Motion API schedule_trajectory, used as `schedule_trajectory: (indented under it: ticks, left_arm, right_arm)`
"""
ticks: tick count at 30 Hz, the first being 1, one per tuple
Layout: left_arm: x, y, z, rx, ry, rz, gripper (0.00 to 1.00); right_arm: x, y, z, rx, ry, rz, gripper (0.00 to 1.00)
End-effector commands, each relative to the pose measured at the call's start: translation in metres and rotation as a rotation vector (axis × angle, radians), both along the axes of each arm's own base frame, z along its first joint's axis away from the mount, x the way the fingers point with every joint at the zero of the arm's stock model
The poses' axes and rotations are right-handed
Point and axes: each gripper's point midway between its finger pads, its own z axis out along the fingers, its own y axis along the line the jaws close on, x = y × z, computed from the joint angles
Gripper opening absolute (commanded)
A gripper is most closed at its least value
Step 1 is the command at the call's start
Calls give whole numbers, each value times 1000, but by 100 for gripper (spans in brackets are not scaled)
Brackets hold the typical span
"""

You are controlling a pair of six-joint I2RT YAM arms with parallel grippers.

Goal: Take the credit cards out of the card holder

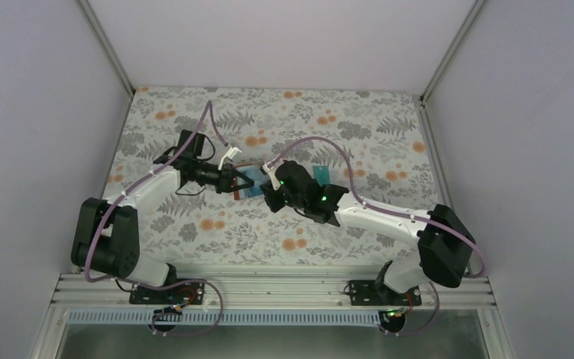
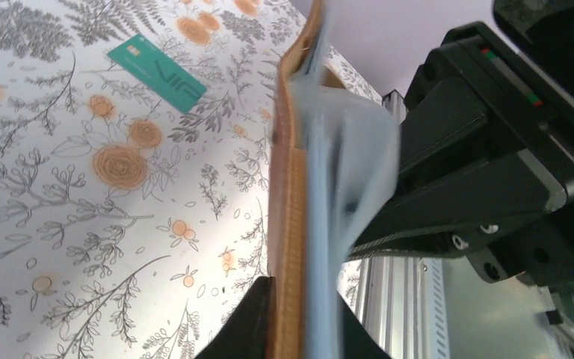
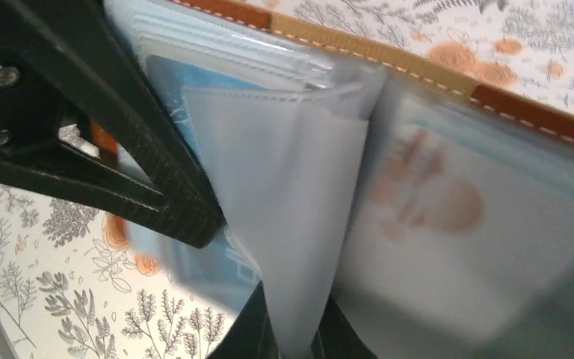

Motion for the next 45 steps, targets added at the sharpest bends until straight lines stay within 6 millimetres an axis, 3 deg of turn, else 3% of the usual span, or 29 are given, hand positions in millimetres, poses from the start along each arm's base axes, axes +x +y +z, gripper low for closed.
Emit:
schedule_trajectory:
  ticks: [1, 10, 14, 21, 23, 25, 26, 29, 31, 33, 36, 38, 40, 42, 45]
  left_arm:
    - [-24, -8, 29, -152, 4, -122, 14]
    - [-37, -8, 41, -217, -2, -182, 30]
    - [-46, -8, 49, -265, -13, -220, 30]
    - [-37, -8, 38, -195, -21, -176, 5]
    - [-34, -7, 34, -176, -21, -160, 3]
    - [-32, -8, 33, -166, -18, -153, 2]
    - [-30, -7, 31, -154, -16, -141, 2]
    - [-18, -6, 21, -81, -19, -80, 2]
    - [-11, -4, 12, -32, -25, -42, 2]
    - [-6, -2, 7, 0, -28, -15, 2]
    - [5, 3, -2, 72, -41, 47, 2]
    - [15, 9, -12, 137, -53, 99, 2]
    - [25, 16, -20, 203, -65, 157, 2]
    - [34, 23, -26, 261, -77, 207, 2]
    - [39, 26, -31, 291, -81, 229, 2]
  right_arm:
    - [9, -18, -2, -21, -33, -57, 4]
    - [4, -23, 17, 120, 10, 64, 4]
    - [0, -27, 26, 215, 49, 146, 4]
    - [-20, -16, 44, 312, 57, 303, 4]
    - [-20, -16, 46, 312, 49, 308, 7]
    - [-17, -20, 46, 302, 45, 289, 20]
    - [-9, -27, 45, 290, 42, 244, 29]
    - [27, -69, 36, 243, 33, 0, 40]
    - [54, -114, 20, 190, 52, -235, 42]
    - [68, -156, 2, 128, 93, -416, 43]
    - [73, -186, -8, 99, 126, -519, 44]
    - [71, -183, 3, 110, 103, -475, 47]
    - [65, -166, 23, 154, 79, -375, 46]
    - [47, -132, 51, 195, 12, -185, 45]
    - [-10, -62, 92, 307, -55, 199, 47]
